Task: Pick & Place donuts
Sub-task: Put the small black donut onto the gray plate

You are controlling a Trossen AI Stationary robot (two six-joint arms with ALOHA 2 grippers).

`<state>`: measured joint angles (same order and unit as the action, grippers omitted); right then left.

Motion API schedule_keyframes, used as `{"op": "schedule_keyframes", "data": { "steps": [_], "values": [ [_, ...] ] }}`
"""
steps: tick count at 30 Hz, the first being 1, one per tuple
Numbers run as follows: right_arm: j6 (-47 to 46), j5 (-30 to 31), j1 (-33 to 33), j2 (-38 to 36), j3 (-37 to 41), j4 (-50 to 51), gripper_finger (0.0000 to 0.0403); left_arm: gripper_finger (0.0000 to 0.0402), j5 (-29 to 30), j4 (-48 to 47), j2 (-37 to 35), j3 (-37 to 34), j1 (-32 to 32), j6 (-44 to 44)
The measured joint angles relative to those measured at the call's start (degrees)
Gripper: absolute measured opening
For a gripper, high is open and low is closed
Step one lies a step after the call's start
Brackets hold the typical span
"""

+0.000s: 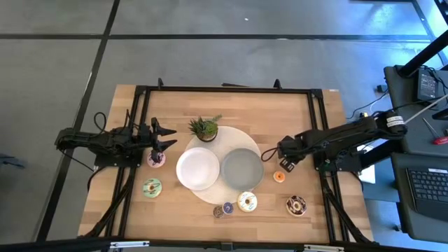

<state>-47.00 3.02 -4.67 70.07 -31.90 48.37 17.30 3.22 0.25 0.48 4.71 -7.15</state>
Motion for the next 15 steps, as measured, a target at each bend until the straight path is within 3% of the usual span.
{"op": "schedule_keyframes", "data": {
  "steps": [4, 12, 15],
  "values": [
    [2.9, 1.2, 0.0, -0.1, -3.4, -1.8, 0.0037, 0.0192, 0.0, 0.0, 0.0, 0.0, 0.0, 0.0],
    [20.9, -0.3, 0.0, -0.1, -8.1, -25.3, 0.0052, 0.019, 0.0, 0.0, 0.0, 0.0, 0.0, 0.0],
    [25.6, -1.6, 0.0, 0.8, -11.2, -26.9, 0.0053, 0.0193, 0.0, 0.0, 0.0, 0.0, 0.0, 0.0]
  ]
}}
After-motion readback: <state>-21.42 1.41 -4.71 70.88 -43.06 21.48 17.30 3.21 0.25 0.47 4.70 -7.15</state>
